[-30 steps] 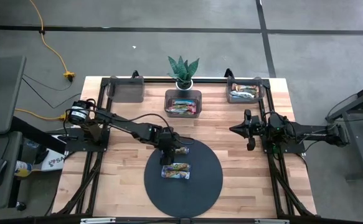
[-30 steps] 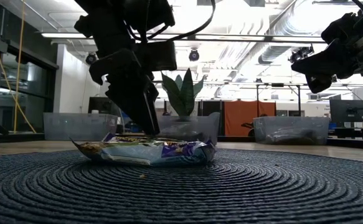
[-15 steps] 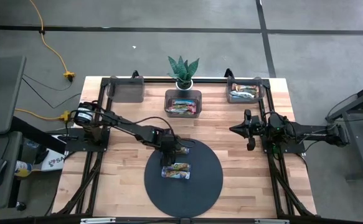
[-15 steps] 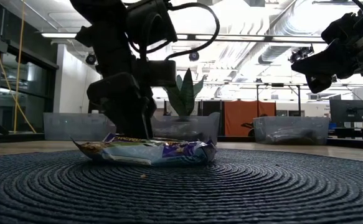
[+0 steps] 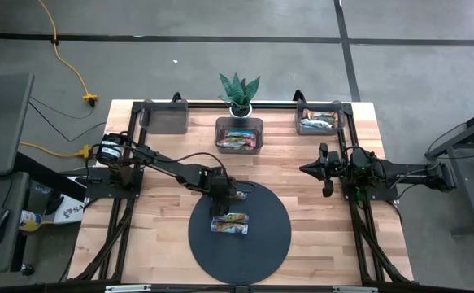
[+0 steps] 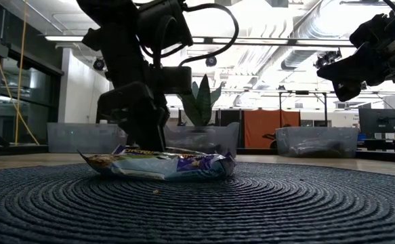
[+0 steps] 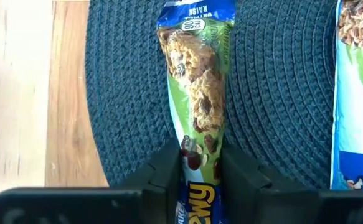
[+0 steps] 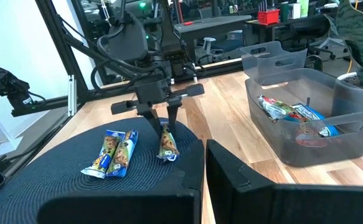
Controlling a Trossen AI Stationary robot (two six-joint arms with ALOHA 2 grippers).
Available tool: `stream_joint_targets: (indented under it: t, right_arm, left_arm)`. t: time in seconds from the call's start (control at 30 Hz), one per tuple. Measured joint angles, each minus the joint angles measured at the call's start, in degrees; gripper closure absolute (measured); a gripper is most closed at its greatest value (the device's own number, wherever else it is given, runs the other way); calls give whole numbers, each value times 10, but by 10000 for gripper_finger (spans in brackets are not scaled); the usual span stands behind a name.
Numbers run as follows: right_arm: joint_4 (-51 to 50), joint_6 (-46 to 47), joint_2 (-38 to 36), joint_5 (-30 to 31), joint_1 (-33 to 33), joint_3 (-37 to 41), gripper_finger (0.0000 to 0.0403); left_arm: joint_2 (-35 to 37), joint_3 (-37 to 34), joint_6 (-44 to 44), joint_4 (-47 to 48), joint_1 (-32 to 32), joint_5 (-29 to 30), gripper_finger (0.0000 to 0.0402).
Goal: Pick and place Granola Bars by type
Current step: Put the blue granola bar into the left black bin
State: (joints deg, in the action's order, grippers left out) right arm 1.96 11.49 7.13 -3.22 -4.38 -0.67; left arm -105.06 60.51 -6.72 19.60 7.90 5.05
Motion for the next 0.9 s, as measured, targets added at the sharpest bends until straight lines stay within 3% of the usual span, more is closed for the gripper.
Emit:
stream_joint_targets:
  t: [0.3,0.9]
  right_arm:
    - [0,0,0,0,0,0,402]
    - [0,0,0,0,0,0,402]
  left_arm:
    - [3,14,0,32,0,7,355]
    - [16,180,20,204,0,16,358]
